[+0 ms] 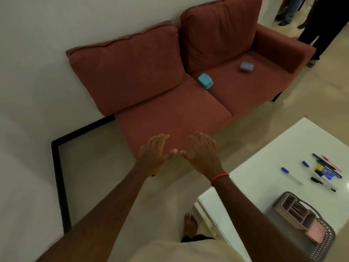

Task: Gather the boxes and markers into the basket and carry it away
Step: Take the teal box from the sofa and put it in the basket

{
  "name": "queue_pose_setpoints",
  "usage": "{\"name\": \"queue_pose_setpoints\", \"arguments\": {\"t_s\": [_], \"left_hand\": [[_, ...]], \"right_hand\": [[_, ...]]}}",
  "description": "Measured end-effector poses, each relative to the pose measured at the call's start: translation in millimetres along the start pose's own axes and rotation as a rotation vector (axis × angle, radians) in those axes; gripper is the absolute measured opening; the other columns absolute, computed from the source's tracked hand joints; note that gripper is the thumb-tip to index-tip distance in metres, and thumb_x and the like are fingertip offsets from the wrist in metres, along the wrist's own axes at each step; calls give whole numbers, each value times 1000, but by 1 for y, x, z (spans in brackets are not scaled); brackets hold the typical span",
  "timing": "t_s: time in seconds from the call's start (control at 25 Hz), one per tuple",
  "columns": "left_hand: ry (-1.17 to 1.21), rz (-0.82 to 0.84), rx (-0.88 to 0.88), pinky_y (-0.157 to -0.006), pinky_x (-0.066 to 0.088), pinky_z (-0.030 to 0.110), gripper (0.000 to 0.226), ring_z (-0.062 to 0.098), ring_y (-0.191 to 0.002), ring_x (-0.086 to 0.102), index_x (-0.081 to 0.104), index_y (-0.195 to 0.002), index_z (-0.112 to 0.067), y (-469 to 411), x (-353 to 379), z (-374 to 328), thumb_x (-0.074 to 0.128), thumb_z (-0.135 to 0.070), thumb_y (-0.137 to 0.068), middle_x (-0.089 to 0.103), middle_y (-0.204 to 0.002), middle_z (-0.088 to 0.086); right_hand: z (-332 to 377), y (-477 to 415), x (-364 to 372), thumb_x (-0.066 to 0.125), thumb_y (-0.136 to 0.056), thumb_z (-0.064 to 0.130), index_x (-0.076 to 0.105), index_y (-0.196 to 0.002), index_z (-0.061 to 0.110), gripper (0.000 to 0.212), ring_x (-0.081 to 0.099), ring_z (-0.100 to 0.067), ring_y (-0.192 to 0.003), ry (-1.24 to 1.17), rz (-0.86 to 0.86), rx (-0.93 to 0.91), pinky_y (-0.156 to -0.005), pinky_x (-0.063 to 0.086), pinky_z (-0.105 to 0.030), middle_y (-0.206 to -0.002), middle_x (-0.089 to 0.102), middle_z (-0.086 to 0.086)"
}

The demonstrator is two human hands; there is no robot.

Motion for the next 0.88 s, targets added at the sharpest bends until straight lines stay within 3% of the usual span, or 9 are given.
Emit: {"name": "queue_pose_setpoints", "arguments": {"t_s": [0.2,0.48,0.68,0.88], "left_hand": [[42,16,-2,-111,30,51,76,16,-146,27,32,-149,-34,-66,0,17,32,-78,-88,34,-157,-7],[59,94,66,-112,26,50,90,14,-146,26,33,-151,-34,-160,-5,42,21,-84,-76,34,-157,-9],[86,150,168,-111,26,49,81,12,-147,24,30,-152,-34,-240,-27,47,29,-78,-85,32,-158,-9],[100,219,254,-111,26,49,70,14,-147,24,30,-152,-31,-295,-20,25,39,-68,-93,31,-158,-9]], "right_hand": [[-9,-59,13,55,-84,60,49,-135,25,62,34,-30,-138,2,22,49,-110,29,-46,-147,40,-13],[-12,-139,26,33,-77,69,52,-133,25,74,39,-31,-134,26,6,165,-107,33,-47,-143,45,-12],[-21,-194,22,52,-83,63,50,-133,26,62,37,-28,-135,35,-36,269,-108,29,-43,-144,42,-9],[-44,-222,11,54,-85,61,49,-133,28,58,35,-24,-136,29,-69,384,-107,26,-42,-145,41,-7]]}}
Point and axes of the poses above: each hand's wrist, its own y-axis away from the middle knuckle, its own x-axis out of the palm, z = x × y, the point moved 7 cm from there along -y, towards the middle knuckle
